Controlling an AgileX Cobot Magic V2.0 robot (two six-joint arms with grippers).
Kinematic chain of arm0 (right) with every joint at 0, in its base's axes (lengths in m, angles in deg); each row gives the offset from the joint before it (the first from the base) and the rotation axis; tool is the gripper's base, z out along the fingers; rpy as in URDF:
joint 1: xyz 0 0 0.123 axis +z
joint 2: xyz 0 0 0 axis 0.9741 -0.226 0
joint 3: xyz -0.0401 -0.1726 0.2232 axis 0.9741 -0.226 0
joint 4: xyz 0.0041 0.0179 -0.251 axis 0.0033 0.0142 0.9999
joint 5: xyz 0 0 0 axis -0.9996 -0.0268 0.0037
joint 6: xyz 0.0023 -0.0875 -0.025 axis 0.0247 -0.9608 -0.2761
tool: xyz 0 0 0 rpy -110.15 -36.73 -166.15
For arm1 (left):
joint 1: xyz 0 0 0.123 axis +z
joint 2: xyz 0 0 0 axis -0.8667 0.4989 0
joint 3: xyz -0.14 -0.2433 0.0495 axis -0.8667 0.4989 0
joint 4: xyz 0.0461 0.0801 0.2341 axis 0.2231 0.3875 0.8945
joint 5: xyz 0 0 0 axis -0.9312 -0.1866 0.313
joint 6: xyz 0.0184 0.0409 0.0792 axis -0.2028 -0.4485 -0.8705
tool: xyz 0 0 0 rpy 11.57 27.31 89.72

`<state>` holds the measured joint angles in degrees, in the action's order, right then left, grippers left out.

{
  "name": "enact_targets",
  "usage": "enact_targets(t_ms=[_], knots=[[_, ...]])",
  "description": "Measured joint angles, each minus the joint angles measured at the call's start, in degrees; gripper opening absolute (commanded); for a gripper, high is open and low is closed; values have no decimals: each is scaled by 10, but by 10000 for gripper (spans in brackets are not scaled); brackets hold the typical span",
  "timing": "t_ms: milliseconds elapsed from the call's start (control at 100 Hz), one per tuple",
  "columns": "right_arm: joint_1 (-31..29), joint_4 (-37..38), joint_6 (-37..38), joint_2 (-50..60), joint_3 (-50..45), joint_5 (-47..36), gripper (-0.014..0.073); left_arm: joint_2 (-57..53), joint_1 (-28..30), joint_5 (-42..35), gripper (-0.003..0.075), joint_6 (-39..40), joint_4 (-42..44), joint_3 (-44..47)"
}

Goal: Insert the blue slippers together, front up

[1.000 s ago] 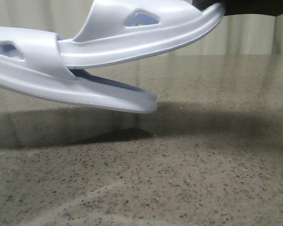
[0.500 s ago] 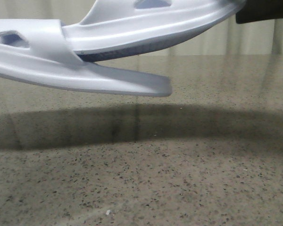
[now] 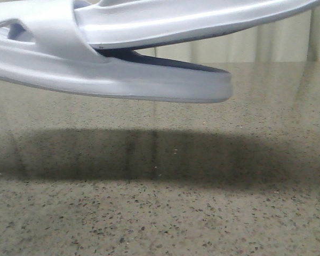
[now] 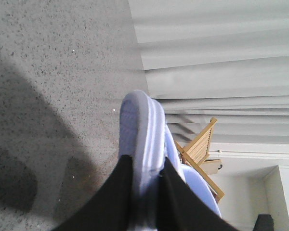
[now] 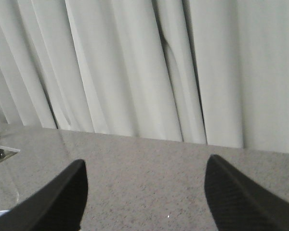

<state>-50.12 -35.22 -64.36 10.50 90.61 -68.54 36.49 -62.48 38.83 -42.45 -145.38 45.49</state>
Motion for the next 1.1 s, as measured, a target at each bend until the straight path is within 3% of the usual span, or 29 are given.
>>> enact_targets(t_ms=[190,660,940,1100], knots=[[-3,9,-1,12,0,0,451,18,0,-17,16,-4,0,0],[-3,10,-1,12,-27,-9,451,200,0,-12,16,-116,-6,-19],[-3,10,-2,12,-27,-9,451,243,0,-4,19,-157,-10,-33],[-3,9,-2,12,-27,-9,451,243,0,-4,118,-167,-10,-33]])
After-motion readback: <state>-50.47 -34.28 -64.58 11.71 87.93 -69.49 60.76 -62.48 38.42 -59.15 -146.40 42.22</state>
